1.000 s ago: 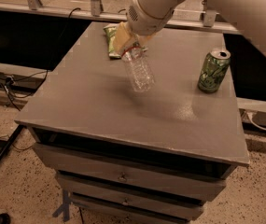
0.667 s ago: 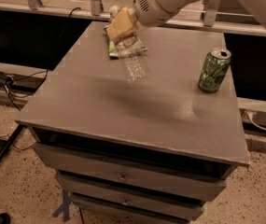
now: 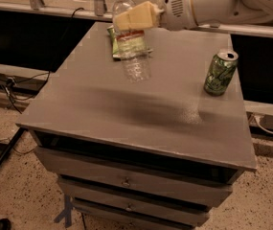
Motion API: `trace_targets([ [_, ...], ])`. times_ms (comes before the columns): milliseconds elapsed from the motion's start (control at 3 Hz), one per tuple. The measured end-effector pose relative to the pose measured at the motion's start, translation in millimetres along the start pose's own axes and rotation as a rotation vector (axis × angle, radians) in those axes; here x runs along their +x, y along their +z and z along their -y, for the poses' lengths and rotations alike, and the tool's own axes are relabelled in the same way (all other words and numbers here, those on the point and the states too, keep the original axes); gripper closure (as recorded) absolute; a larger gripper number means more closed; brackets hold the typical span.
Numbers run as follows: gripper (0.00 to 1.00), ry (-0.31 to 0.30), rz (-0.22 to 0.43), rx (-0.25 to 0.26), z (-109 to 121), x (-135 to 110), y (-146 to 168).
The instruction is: Place water bottle upright
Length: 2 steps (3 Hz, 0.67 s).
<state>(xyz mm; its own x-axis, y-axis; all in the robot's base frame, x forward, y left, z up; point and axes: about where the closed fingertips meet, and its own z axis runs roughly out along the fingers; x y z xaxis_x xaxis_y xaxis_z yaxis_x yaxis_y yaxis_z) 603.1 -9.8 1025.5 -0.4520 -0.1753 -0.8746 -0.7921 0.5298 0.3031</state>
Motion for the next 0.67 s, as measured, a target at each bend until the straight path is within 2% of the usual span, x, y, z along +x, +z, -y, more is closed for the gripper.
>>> trace_targets([
  [333,1.0,-0.099,0.069,-0.049,-0.6,16.1,-30.5],
  [667,1.0,-0.252,0.093,-0.027,7.3,41.5,-56.8],
])
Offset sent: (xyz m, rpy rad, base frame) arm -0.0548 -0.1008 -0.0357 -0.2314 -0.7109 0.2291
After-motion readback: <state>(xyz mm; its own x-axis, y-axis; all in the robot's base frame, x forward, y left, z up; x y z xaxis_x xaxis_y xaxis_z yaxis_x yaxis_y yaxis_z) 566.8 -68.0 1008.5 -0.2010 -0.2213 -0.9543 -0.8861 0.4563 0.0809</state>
